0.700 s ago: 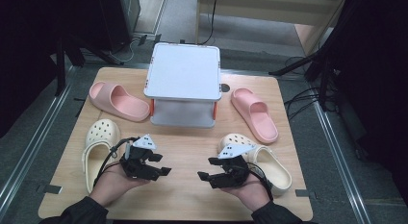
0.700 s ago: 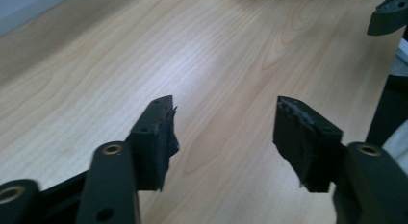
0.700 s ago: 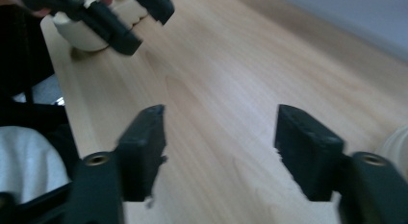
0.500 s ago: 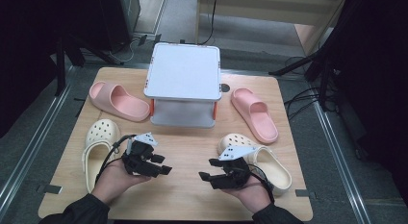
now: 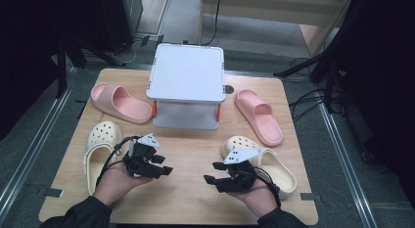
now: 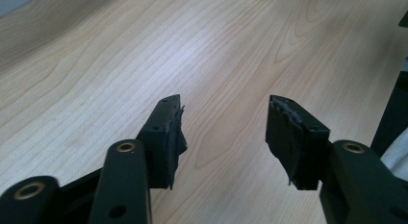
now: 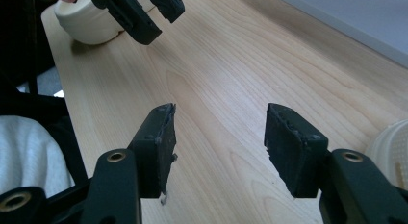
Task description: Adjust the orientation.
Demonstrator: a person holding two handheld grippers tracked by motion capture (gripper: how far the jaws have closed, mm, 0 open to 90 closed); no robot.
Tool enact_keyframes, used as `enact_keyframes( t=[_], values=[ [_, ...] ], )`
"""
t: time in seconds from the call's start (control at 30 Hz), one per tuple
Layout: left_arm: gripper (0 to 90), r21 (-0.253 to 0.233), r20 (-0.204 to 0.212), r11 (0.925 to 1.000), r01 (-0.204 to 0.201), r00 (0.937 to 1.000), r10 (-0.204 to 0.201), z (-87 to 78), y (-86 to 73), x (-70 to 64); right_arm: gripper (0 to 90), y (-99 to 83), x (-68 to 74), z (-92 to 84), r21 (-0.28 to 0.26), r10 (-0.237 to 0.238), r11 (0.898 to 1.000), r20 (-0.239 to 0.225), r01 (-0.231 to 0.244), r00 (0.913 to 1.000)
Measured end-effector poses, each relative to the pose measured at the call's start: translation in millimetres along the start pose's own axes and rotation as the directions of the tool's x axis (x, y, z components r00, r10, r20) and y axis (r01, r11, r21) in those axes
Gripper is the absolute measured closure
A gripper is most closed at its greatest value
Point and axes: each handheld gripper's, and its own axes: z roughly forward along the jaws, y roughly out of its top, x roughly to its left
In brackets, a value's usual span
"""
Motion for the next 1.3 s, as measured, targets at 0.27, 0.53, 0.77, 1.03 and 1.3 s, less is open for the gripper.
enact_keyframes(
  t=[0.27,0.53,0.77,1.03,1.3],
  values=[
    [48.9,-0.018,-0.034,0.9996,0.022,0.9992,-0.023,-9.4,-7.4,2.4,48.6,2.8,0.3,3.7,0.026,-0.041,0.999,0.035,0.04,0.9985],
    [47.1,-0.039,-0.071,0.9969,0.068,0.995,-0.071,-22.2,-20.3,6.9,47.4,12.6,-5.8,10.1,0.014,0.004,1.0,-0.035,-0.004,0.9994],
    [49.5,-0.064,-0.126,0.993,0.1,0.9862,-0.107,-38.0,-32.4,7.7,44.8,17.9,-4.8,18.8,0.044,-0.032,0.998,-0.047,0.034,0.9984],
    [49.3,-0.091,-0.176,0.9827,0.161,0.9687,-0.175,-59.5,-47.8,17.2,43.0,21.2,-5.3,22.1,0.043,-0.048,0.998,-0.061,0.051,0.997],
    [49.3,-0.139,-0.217,0.9657,0.219,0.9447,-0.246,-79.7,-63.5,26.7,42.4,23.0,-6.6,25.0,0.043,-0.057,0.997,-0.069,0.06,0.996]
  ],
)
